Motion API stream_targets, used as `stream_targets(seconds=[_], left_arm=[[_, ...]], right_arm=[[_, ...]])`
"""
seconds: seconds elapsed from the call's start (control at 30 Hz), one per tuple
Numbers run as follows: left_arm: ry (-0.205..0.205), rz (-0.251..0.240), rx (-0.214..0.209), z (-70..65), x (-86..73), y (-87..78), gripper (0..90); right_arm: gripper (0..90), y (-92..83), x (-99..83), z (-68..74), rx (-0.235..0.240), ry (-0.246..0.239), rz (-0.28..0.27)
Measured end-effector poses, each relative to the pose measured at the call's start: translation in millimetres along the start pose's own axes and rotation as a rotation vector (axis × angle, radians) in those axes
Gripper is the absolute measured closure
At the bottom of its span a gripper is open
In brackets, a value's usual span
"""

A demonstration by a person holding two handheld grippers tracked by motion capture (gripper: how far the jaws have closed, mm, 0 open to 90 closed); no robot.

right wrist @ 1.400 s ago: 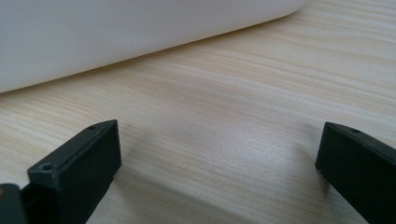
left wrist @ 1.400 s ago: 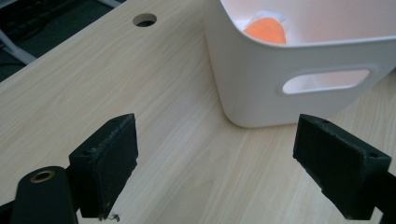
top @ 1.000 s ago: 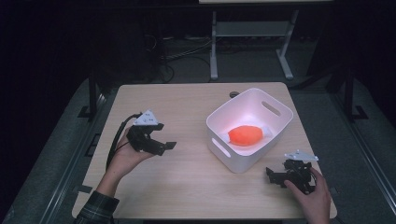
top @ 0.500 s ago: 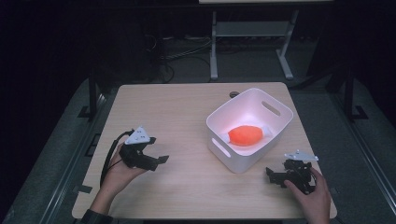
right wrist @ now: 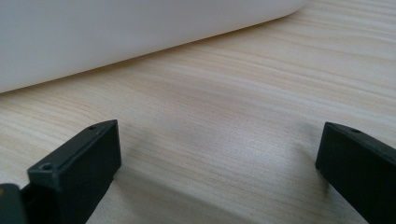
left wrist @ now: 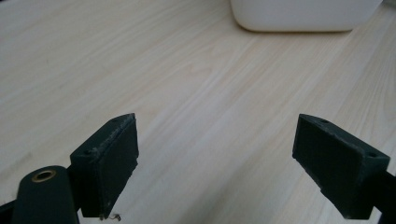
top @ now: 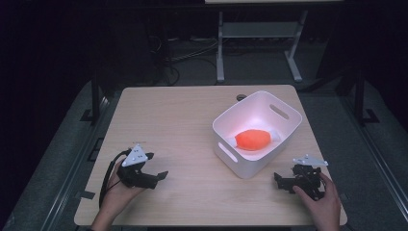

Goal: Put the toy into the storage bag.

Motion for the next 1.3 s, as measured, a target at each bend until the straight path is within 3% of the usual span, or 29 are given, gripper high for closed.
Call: stream_targets(seconds=[0.37, 0.77, 0.9, 1.3], left_arm=[[-0.028, 0.087, 0.024, 3.9, -35.2, 2.7, 13.6], [-0.032, 0.137, 0.005, -3.7, -50.1, 20.3, 13.5], [-0.029, 0.096, -0.005, -6.9, -50.5, 22.8, 12.8], [-0.031, 0.095, -0.004, -7.2, -50.6, 22.7, 12.9]], right_arm=[[0.0, 0.0, 0.0, 0.0, 0.000, 0.000, 0.000], [0.0, 0.0, 0.0, 0.0, 0.000, 0.000, 0.000], [0.0, 0.0, 0.0, 0.0, 0.000, 0.000, 0.000], [0.0, 0.0, 0.0, 0.0, 0.000, 0.000, 0.000]])
Point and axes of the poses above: each handheld gripper's, and its own axes: y roughly forward along the jaws, x roughly out of its top, z roughly to its left, the point moved 7 cm from there along y, roughly forward along the jaws, and after that the axes turned 3 degrees about -x, right-handed, at the moved point
